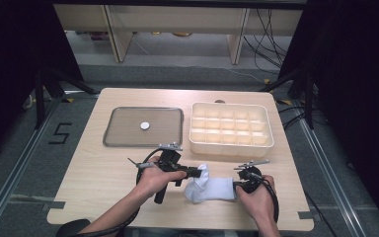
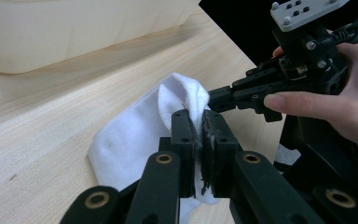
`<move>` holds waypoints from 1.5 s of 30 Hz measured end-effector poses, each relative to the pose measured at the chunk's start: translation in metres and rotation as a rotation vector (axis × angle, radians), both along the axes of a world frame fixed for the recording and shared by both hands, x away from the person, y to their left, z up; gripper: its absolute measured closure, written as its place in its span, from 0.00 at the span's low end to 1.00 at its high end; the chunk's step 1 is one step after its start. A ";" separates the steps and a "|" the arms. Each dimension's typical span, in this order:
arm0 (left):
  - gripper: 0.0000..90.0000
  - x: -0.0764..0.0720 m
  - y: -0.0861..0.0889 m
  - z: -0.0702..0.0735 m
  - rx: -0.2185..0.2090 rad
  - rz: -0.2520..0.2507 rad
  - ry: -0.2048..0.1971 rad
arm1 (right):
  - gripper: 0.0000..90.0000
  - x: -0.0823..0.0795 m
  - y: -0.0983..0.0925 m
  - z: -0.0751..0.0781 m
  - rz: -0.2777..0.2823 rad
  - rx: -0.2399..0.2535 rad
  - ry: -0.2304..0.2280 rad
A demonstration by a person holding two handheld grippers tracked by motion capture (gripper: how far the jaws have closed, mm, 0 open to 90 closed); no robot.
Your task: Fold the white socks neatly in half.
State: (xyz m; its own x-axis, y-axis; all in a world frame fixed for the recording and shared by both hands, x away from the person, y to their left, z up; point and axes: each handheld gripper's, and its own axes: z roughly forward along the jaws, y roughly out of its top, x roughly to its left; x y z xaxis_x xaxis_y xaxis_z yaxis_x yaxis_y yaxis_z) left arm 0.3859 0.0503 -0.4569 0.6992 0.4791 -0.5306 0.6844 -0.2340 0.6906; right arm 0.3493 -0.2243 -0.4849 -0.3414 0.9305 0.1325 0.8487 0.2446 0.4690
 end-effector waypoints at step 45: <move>0.93 0.001 -0.006 -0.008 0.032 -0.009 0.009 | 1.00 -0.003 0.019 -0.002 0.045 0.002 -0.001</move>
State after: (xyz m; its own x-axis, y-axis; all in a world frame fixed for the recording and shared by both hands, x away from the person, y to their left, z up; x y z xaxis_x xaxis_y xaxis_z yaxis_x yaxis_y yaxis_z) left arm 0.3871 0.0441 -0.4651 0.6988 0.4902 -0.5209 0.6881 -0.2620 0.6767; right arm 0.3466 -0.2051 -0.4873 -0.3832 0.9140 0.1335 0.8362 0.2819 0.4703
